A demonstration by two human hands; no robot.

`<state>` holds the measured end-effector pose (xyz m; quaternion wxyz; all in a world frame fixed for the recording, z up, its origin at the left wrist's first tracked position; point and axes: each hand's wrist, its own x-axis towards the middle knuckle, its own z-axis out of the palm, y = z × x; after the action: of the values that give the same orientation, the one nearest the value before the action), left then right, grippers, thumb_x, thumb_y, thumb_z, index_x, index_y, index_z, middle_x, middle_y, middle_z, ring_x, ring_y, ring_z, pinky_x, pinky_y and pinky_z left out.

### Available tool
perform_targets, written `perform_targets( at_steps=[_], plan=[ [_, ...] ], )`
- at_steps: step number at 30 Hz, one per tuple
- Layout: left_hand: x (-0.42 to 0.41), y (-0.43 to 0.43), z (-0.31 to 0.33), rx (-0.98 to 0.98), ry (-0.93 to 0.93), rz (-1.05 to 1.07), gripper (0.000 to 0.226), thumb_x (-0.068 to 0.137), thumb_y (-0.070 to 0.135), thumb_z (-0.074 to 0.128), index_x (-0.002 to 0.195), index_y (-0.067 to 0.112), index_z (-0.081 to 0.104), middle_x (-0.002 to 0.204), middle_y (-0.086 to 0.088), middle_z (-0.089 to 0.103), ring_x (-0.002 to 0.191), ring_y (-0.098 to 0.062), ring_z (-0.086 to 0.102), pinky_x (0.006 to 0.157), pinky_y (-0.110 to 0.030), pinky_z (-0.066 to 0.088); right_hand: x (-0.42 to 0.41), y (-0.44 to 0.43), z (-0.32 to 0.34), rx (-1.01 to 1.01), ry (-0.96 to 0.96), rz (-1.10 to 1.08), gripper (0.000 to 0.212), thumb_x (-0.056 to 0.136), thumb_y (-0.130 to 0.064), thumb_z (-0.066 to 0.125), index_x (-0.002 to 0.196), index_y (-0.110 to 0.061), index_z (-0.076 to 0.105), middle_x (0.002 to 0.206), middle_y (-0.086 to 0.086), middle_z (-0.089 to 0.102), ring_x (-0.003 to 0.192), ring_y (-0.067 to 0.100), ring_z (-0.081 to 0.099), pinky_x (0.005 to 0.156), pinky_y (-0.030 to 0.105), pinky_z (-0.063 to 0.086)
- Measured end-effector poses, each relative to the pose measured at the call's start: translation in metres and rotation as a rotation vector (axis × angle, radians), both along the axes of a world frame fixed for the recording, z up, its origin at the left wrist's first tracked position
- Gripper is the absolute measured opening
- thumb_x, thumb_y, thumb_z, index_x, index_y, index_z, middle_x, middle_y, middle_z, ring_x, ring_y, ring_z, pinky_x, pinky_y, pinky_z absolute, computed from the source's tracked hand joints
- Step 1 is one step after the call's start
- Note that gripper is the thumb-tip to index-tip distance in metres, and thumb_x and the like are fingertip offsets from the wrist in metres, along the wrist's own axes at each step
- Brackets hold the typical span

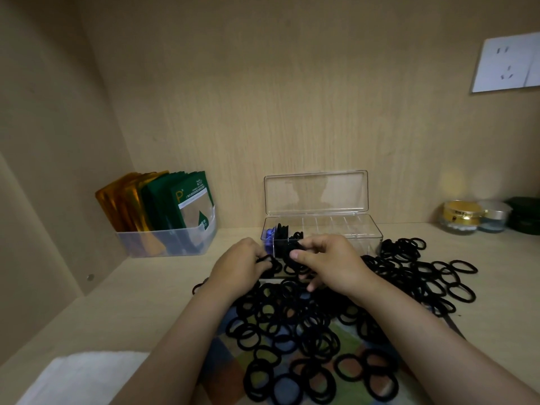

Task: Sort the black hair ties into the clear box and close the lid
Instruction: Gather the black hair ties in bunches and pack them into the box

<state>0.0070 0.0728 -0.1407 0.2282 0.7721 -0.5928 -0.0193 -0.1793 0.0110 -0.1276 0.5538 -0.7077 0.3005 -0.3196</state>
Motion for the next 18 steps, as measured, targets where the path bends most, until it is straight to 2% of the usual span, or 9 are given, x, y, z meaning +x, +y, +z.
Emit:
perform_targets(
  at_steps=[1,3,5,7,10,14,16,18],
  plan=[
    [0.002,0.002,0.001,-0.017,0.055,0.011,0.019,0.094,0.032,0.064,0.084,0.018,0.072,0.089,0.002,0.063,0.082,-0.016,0.06,0.076,-0.035,0.049,0.0,-0.001,0.0,0.015,-0.014,0.006,0.009,0.091,-0.012,0.07,0.088,-0.021,0.07,0.081,0.004,0.067,0.065,0.021,0.07,0.046,0.028,0.057],
    [0.006,0.007,0.001,-0.067,0.289,0.012,0.018,0.096,0.031,0.062,0.086,0.022,0.072,0.086,0.002,0.071,0.083,-0.017,0.066,0.08,-0.035,0.051,-0.001,-0.002,0.001,0.05,-0.049,0.019,0.009,0.09,-0.011,0.071,0.099,-0.014,0.072,0.084,0.005,0.072,0.065,0.02,0.07,0.046,0.028,0.056],
    [0.005,0.012,0.003,-0.127,0.555,-0.01,0.018,0.097,0.028,0.06,0.089,0.019,0.074,0.088,-0.002,0.076,0.087,-0.022,0.071,0.083,-0.035,0.054,-0.001,-0.002,0.002,0.104,-0.09,0.026,0.026,0.088,-0.01,0.074,0.112,-0.006,0.069,0.089,0.009,0.073,0.062,0.02,0.07,0.046,0.026,0.055],
    [-0.001,0.016,0.004,-0.154,0.712,-0.021,0.021,0.099,0.025,0.057,0.096,0.014,0.075,0.092,-0.004,0.078,0.089,-0.023,0.072,0.08,-0.03,0.055,0.0,-0.003,0.002,0.151,-0.123,0.043,0.035,0.085,-0.009,0.075,0.118,-0.001,0.065,0.09,0.01,0.073,0.06,0.019,0.07,0.045,0.024,0.054],
    [-0.01,0.018,0.008,-0.15,0.828,-0.066,0.023,0.101,0.023,0.054,0.104,0.011,0.072,0.097,-0.007,0.077,0.085,-0.014,0.072,0.075,-0.021,0.053,0.001,-0.001,0.003,0.163,-0.126,0.124,0.037,0.085,-0.01,0.075,0.119,0.002,0.064,0.086,0.008,0.073,0.063,0.021,0.07,0.046,0.024,0.054],
    [-0.02,0.019,0.01,-0.113,0.919,-0.188,0.027,0.103,0.025,0.05,0.107,0.012,0.074,0.101,-0.009,0.077,0.088,-0.014,0.071,0.081,-0.025,0.055,0.003,0.002,0.005,0.108,-0.112,0.134,0.037,0.084,-0.007,0.076,0.119,-0.006,0.061,0.075,0.008,0.07,0.061,0.022,0.068,0.044,0.028,0.054],
    [-0.02,0.019,0.01,-0.097,0.897,-0.207,0.03,0.104,0.026,0.047,0.108,0.013,0.074,0.102,-0.008,0.076,0.091,-0.014,0.069,0.082,-0.026,0.053,0.004,0.0,0.004,0.063,-0.059,0.078,0.044,0.083,-0.009,0.078,0.121,-0.016,0.057,0.069,0.004,0.066,0.057,0.022,0.068,0.044,0.029,0.054],
    [-0.018,0.019,0.01,-0.074,0.843,-0.191,0.033,0.104,0.031,0.045,0.106,0.016,0.075,0.1,-0.005,0.077,0.092,-0.014,0.068,0.084,-0.027,0.051,0.003,0.0,0.003,0.028,-0.02,0.089,0.037,0.086,-0.01,0.076,0.119,-0.018,0.063,0.069,0.002,0.064,0.056,0.019,0.066,0.045,0.029,0.055]
  ],
)
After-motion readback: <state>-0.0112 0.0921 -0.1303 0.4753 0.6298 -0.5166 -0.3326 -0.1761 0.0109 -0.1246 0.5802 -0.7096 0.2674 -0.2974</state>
